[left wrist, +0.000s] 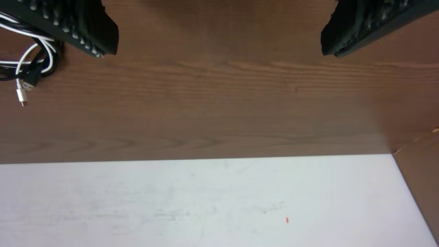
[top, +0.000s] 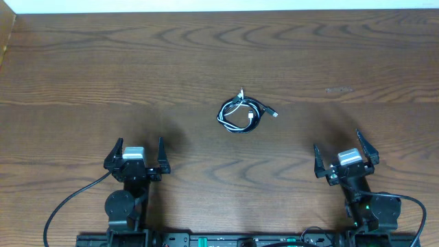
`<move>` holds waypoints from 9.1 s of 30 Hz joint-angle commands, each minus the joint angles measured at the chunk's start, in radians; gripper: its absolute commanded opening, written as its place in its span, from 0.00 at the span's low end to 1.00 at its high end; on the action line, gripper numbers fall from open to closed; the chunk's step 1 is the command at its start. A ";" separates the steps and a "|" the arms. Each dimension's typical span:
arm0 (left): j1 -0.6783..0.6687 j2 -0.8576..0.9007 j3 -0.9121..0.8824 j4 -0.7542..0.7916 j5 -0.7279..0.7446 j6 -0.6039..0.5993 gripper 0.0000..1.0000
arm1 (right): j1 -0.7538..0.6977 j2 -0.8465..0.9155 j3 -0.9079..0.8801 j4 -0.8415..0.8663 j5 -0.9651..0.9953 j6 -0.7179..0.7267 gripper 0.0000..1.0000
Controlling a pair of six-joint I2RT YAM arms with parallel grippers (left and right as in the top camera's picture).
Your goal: Untangle cables
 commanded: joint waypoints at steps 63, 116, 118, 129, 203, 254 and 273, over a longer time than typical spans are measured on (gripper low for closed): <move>0.005 0.000 -0.010 -0.045 0.001 -0.009 1.00 | 0.005 -0.006 -0.004 -0.002 0.031 -0.020 0.99; -0.251 1.312 1.320 -0.621 0.201 -0.030 1.00 | 0.008 1.120 0.952 -0.324 -0.207 0.101 0.99; -0.293 1.379 1.391 -0.657 0.201 -0.063 1.00 | 0.008 1.191 1.036 -0.390 -0.209 0.101 0.99; -0.377 1.580 1.444 -0.727 0.440 -0.220 1.00 | 0.008 1.305 1.147 -0.454 -0.249 0.100 0.99; -0.516 2.053 1.344 -0.610 0.003 -1.125 0.33 | 0.008 1.377 1.140 -0.481 -0.126 0.520 0.75; -0.514 2.013 1.315 -0.350 -0.082 -0.810 0.34 | 0.008 1.377 1.140 -0.489 -0.125 0.519 0.78; -0.514 1.997 1.315 -0.338 -0.095 -0.853 0.07 | 0.008 1.377 1.140 -0.497 -0.126 0.520 0.78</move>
